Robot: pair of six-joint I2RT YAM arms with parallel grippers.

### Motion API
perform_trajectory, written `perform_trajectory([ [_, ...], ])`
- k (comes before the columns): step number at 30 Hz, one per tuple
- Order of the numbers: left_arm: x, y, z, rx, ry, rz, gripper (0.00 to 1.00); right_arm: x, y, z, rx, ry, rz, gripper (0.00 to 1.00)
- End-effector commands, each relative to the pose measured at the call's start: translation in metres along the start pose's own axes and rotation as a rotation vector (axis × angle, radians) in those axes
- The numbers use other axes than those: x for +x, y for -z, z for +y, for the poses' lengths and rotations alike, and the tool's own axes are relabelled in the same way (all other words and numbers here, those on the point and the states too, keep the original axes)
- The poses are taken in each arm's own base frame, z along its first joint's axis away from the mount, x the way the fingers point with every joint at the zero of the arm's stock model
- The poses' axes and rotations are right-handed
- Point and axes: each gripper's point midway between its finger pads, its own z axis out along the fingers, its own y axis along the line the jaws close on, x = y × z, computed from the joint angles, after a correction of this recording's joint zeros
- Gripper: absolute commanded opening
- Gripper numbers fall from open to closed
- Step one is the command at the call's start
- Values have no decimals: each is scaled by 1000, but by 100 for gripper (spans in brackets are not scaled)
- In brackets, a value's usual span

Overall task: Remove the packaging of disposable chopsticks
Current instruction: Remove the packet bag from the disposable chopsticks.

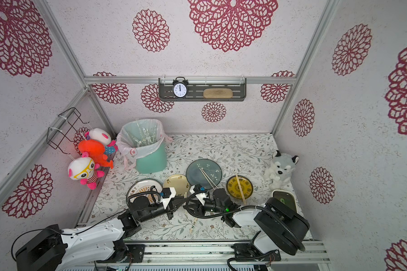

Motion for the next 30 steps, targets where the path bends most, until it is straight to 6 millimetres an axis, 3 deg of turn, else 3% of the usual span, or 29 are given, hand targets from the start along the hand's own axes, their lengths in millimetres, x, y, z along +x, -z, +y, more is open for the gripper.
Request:
perform_trajectory([
  [1, 9, 1, -7, 27, -4, 30, 0, -40, 3, 8, 1, 70, -126, 50],
  [7, 0, 0, -11, 49, 23, 0, 0, -41, -4, 13, -20, 69, -114, 34],
  [11, -8, 1, -13, 59, 23, -3, 0, -39, -4, 15, -29, 70, -120, 7],
  [14, -10, 1, -13, 60, 26, -3, 0, -43, 0, 17, -25, 74, -133, 0],
  [25, -11, 0, -9, 37, 30, -5, 0, -45, 5, 14, 11, 83, -126, 0],
  [26, -10, 0, -9, 38, 30, 0, 7, -45, 7, 15, 8, 86, -130, 0],
  [28, -9, 0, -9, 38, 34, 11, 55, -49, 10, 17, 5, 93, -144, 0],
  [29, -9, 0, -8, 30, 39, 12, 70, -52, 12, 19, 2, 96, -150, 0],
  [30, -9, 0, -7, 23, 39, 12, 76, -55, 14, 19, 5, 98, -157, 0],
])
